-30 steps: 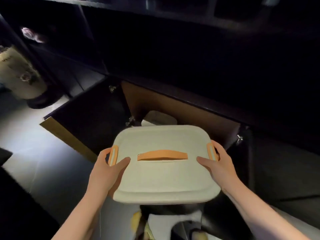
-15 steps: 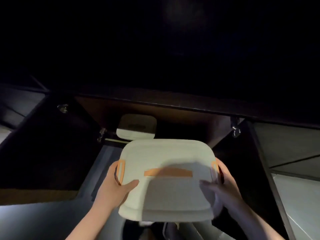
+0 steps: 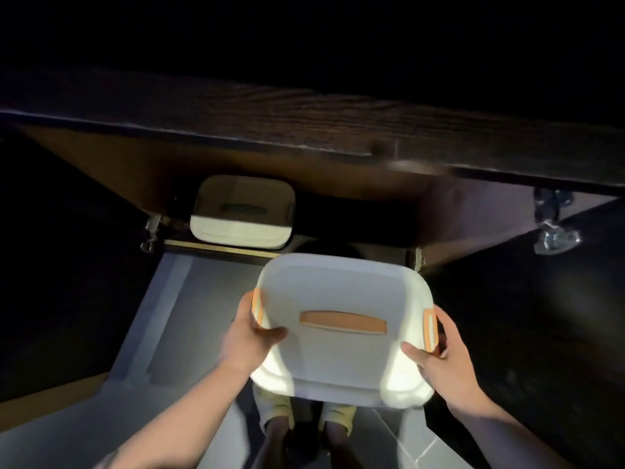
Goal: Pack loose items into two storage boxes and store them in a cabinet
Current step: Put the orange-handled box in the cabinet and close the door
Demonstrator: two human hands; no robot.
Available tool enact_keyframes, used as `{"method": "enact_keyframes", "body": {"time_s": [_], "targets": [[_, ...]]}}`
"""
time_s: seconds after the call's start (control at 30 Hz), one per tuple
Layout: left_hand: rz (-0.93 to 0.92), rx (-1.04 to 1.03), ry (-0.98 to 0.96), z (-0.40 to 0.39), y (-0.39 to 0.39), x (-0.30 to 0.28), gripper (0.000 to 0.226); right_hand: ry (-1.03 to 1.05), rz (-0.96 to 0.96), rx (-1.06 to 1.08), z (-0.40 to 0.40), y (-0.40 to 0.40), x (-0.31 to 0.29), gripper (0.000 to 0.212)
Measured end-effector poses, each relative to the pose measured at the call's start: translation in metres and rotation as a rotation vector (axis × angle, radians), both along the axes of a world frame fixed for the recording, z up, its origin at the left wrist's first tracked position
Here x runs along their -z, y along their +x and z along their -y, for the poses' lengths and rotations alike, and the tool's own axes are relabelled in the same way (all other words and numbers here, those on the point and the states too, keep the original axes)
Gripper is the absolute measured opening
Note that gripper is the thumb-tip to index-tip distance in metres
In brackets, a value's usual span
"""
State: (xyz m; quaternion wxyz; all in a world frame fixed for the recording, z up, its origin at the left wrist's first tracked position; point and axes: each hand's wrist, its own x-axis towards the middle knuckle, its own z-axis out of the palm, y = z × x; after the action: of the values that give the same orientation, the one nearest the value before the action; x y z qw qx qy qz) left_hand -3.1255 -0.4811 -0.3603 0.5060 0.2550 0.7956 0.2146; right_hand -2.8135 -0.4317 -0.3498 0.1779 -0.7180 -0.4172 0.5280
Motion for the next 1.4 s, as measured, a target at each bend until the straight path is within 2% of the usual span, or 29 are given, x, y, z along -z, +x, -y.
{"method": "enact_keyframes", "body": {"time_s": [0.17, 0.3, 0.5, 0.6, 0.73, 0.9, 1.0, 1.07, 1.13, 1.17, 1.23, 1.27, 1.4], "targets": [[-0.018, 0.081, -0.006, -0.028, -0.006, 0.062, 0.086, 0.043, 0.059, 0.009, -0.02, -0.011, 0.064, 0.08], [-0.047, 0.103, 0.041, -0.043, -0.01, 0.11, 0.099, -0.017, 0.034, 0.054, -0.048, -0.023, 0.108, 0.066], [-0.138, 0.131, 0.063, -0.098, -0.01, 0.176, 0.085, -0.027, 0.066, 0.114, -0.101, -0.024, 0.17, 0.068], [-0.076, 0.087, 0.057, -0.12, -0.006, 0.205, 0.08, -0.058, 0.062, 0.152, -0.13, -0.025, 0.191, 0.074], [0.005, 0.128, 0.075, -0.143, -0.007, 0.247, 0.082, -0.068, 0.073, 0.144, -0.161, -0.022, 0.223, 0.078], [0.059, 0.165, 0.218, -0.169, -0.011, 0.273, 0.079, -0.052, -0.001, 0.26, -0.181, -0.019, 0.253, 0.075], [0.025, 0.171, 0.305, -0.178, -0.009, 0.28, 0.074, 0.025, 0.065, 0.243, -0.194, -0.024, 0.259, 0.064], [-0.151, 0.267, 0.335, -0.174, -0.004, 0.273, 0.073, 0.044, 0.181, 0.102, -0.198, -0.034, 0.26, 0.05], [-0.422, 0.518, 0.373, -0.161, 0.007, 0.263, 0.074, 0.131, 0.468, -0.274, -0.189, -0.043, 0.258, 0.039], [-0.478, 0.643, 0.406, -0.153, 0.013, 0.258, 0.076, 0.206, 0.567, -0.484, -0.178, -0.049, 0.253, 0.045], [-0.49, 0.831, 0.429, -0.141, 0.024, 0.256, 0.075, 0.346, 0.554, -0.857, -0.155, -0.059, 0.25, 0.057], [-0.5, 0.88, 0.419, -0.14, 0.026, 0.257, 0.072, 0.366, 0.538, -0.978, -0.147, -0.064, 0.25, 0.059], [-0.533, 0.858, 0.412, -0.152, 0.023, 0.26, 0.057, 0.252, 0.685, -1.081, -0.143, -0.071, 0.254, 0.054]]}}
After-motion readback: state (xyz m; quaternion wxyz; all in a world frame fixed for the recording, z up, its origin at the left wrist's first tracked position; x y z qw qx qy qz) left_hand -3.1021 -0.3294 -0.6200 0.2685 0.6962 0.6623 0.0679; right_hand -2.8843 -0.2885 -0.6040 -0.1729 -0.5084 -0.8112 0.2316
